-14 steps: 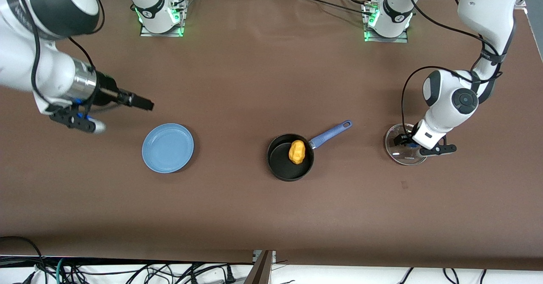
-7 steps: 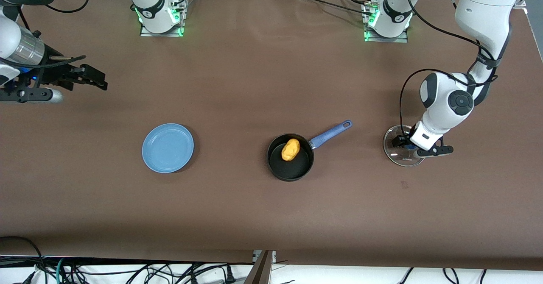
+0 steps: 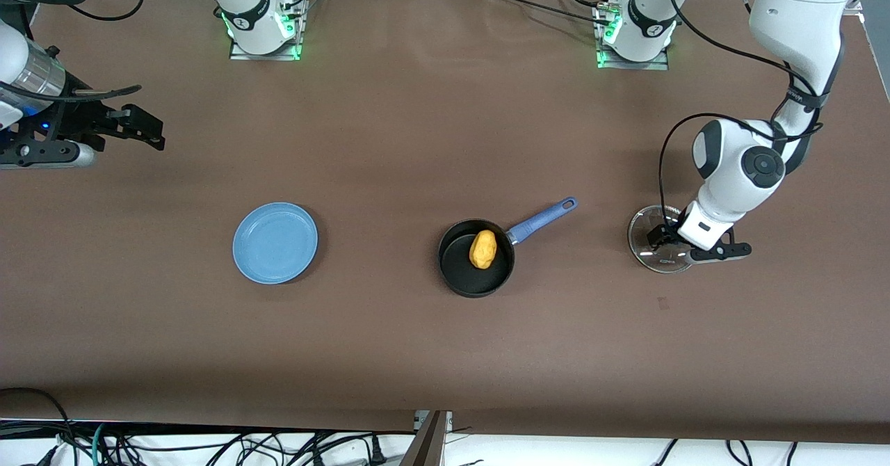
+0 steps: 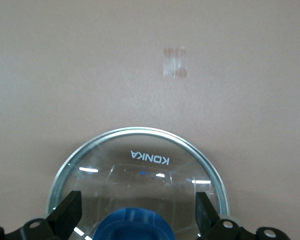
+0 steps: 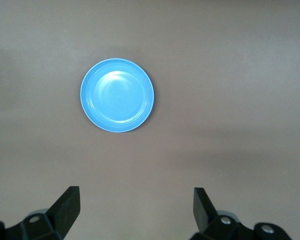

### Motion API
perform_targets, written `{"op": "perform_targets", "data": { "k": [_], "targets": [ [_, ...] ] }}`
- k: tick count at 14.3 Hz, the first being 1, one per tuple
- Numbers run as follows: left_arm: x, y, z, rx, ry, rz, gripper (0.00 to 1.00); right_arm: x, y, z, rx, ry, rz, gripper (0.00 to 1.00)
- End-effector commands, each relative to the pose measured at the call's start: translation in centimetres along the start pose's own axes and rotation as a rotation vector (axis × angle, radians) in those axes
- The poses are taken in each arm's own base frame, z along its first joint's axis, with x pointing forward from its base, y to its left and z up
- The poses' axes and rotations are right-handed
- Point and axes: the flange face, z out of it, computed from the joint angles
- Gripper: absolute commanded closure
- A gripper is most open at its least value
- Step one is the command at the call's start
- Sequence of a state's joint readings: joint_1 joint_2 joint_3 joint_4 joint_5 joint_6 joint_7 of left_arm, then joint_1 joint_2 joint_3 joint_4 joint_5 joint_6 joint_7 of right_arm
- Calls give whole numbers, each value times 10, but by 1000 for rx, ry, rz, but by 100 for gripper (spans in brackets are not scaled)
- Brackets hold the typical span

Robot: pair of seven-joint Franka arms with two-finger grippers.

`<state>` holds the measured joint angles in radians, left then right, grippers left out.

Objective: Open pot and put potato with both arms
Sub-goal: 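Open the left gripper and release the glass lid on the table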

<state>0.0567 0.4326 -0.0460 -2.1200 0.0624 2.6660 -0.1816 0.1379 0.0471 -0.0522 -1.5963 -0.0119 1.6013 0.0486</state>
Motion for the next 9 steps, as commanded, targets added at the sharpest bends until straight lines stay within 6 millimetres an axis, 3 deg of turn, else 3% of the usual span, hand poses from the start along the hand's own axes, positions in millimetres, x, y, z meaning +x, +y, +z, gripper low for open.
{"op": "perform_targets", "data": {
  "k": [1,9],
  "targets": [
    [21,1,-57,24,-24,14,0,3,-4,-6,-18,11,-9,0],
    [57,14,-191,50,-129,10,0,3,-11,-5,-12,11,-18,0]
  ]
}}
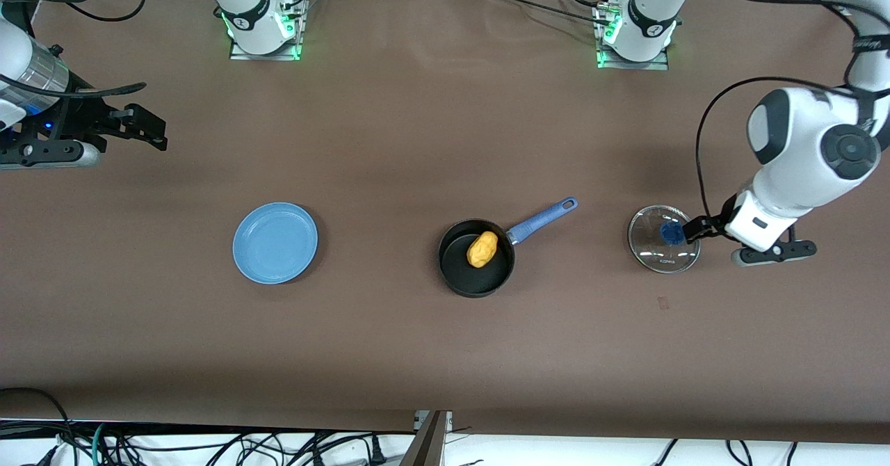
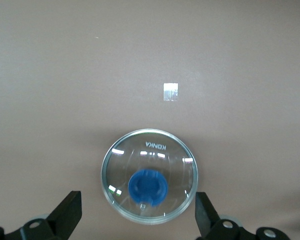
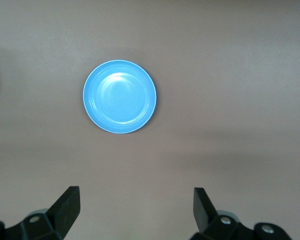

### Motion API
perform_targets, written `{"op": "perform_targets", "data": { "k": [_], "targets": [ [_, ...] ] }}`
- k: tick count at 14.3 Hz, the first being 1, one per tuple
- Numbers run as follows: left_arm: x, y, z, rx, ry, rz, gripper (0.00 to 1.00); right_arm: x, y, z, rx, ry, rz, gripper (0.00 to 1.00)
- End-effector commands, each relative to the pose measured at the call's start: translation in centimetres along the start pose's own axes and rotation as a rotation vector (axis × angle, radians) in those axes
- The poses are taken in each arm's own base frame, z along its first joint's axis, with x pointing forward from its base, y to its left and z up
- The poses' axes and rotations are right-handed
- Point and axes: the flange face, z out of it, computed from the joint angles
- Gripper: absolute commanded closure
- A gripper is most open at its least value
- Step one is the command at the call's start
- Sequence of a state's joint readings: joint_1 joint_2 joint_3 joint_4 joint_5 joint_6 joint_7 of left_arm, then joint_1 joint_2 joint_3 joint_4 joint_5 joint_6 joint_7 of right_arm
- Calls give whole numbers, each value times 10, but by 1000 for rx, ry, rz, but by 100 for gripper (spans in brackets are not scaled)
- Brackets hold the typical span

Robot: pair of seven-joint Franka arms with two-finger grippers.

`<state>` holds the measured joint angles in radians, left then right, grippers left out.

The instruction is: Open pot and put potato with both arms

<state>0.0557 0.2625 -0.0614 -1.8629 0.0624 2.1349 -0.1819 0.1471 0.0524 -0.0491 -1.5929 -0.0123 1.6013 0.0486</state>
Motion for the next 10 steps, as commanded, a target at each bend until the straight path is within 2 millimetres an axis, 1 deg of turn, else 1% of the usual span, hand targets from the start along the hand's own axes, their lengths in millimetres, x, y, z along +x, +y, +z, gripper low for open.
{"op": "perform_targets", "data": {
  "k": [1,2,5,7,10],
  "targets": [
    [6,5,-55,12,-38,14,0,2,-4,-8,-4,14,-4,0],
    [7,4,-69,14,-50,12,0,3,-5,-6,0,15,-3,0],
    [2,5,-110,-23,-60,-2,0,3,-16,-7,-9,25,-26,0],
    [-5,1,-132,-48,-48,-14,0,3,-17,-6,-11,22,-28,0],
    [-19,-3,-158,-46,-46,-14,0,3,-16,-5,-12,18,-28,0]
  ]
}}
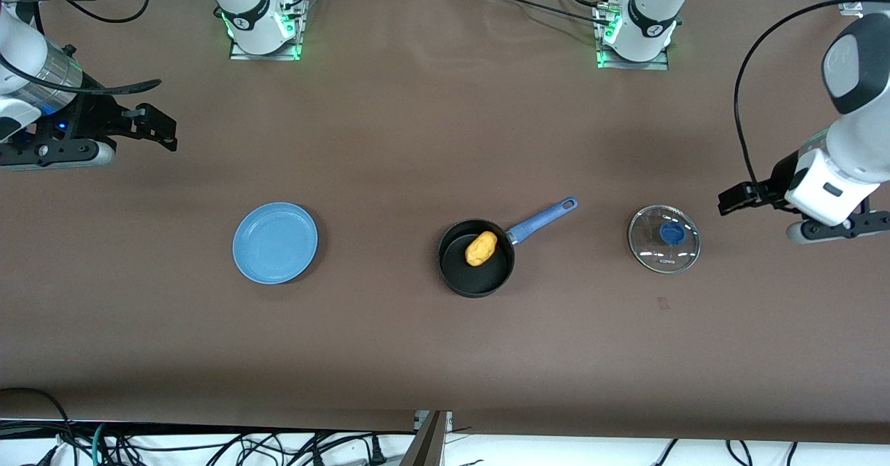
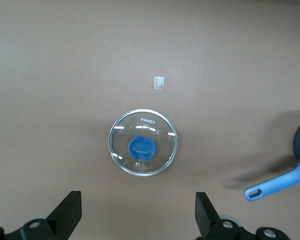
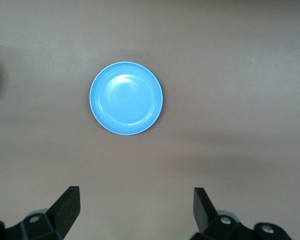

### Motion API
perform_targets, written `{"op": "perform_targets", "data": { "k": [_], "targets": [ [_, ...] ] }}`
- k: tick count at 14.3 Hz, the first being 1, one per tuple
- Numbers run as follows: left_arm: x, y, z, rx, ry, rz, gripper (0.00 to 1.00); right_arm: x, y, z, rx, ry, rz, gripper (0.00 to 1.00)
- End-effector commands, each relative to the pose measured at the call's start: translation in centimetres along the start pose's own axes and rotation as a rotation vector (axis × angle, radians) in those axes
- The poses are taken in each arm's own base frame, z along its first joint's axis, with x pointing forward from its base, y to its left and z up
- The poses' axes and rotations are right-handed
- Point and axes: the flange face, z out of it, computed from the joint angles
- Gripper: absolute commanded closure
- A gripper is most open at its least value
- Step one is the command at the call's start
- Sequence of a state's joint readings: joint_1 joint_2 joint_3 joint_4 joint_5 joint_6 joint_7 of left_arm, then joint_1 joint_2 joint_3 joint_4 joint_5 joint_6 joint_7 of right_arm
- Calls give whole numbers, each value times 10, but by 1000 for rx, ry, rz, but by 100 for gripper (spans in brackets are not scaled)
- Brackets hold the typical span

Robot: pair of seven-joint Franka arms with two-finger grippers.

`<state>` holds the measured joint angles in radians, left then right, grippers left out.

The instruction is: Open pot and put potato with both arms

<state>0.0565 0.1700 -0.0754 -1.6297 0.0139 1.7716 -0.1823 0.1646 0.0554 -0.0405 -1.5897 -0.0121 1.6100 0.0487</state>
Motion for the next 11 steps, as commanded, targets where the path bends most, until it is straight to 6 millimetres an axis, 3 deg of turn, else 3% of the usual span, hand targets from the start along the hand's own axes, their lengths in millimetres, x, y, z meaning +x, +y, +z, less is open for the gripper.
{"op": "perform_targets", "data": {
  "k": [1,4,7,9,11],
  "targets": [
    [-18,-6,-28,-14,-13,2,0,2,1,-4,-11,7,2,0],
    [-28,-9,-67,-15,-6,0,0,2,1,-4,-11,5,2,0],
    [-26,-5,-71,-56,-3,-3,0,1,1,-3,-10,-1,2,0],
    [-24,-7,-88,-71,32,-9,0,1,1,-3,-10,0,2,0],
    [-25,-5,-90,-72,33,-6,0,1,1,-3,-10,0,2,0]
  ]
}}
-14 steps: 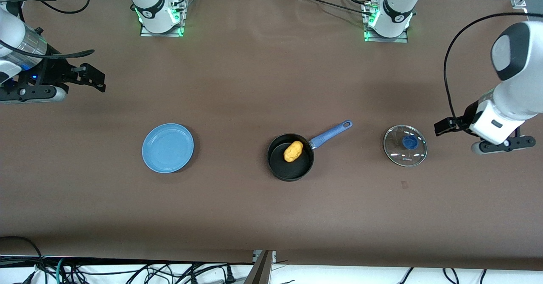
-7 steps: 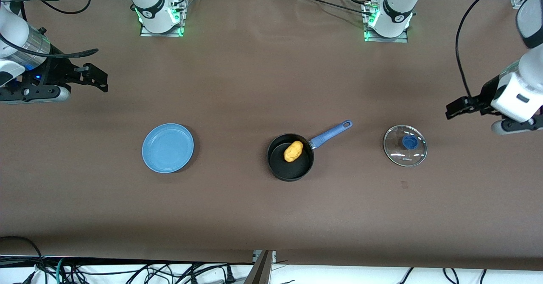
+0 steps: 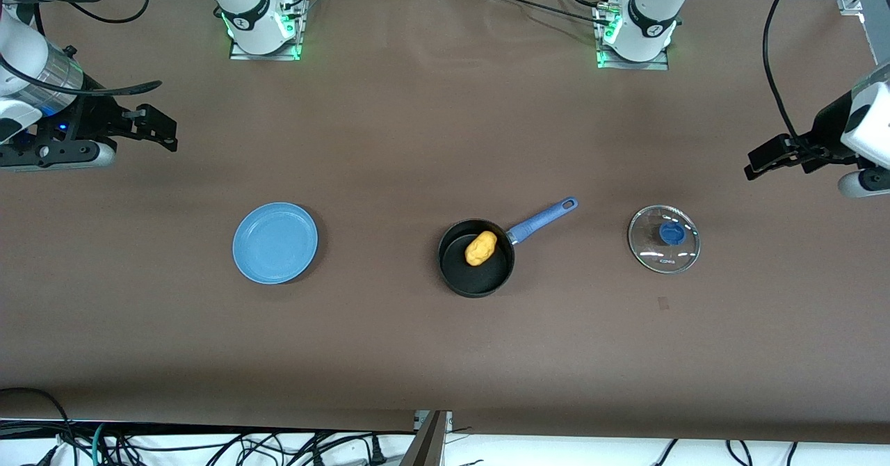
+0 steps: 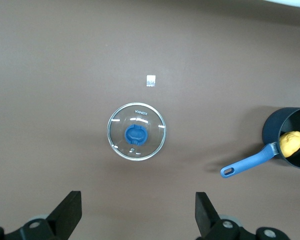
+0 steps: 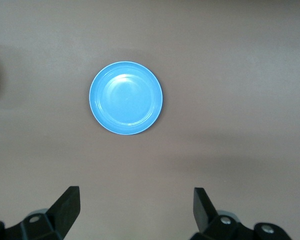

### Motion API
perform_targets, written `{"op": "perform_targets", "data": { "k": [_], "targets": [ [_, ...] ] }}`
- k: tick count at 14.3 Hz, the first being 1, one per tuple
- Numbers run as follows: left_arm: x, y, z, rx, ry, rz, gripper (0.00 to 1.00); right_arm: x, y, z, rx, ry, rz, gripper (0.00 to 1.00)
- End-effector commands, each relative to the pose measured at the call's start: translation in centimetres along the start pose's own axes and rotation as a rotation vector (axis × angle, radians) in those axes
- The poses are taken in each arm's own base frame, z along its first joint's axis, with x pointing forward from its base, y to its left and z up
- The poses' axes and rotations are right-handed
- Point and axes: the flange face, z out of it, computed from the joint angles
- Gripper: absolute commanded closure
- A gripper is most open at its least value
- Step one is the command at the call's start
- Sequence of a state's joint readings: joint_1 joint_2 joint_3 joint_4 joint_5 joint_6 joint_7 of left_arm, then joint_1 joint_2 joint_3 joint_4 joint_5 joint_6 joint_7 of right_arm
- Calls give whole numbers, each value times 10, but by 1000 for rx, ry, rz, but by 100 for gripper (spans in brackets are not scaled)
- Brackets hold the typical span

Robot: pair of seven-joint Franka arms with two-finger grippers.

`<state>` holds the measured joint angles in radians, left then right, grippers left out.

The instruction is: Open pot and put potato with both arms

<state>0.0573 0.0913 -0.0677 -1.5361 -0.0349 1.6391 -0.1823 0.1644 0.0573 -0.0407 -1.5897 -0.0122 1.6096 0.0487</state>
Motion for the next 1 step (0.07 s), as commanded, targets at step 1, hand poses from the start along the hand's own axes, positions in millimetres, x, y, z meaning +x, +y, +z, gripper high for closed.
{"op": "perform_targets", "data": {
  "k": [1],
  "targets": [
    [2,0,-10,-22,2,8,0,1,1,-4,-10,1,1,0]
  ]
}}
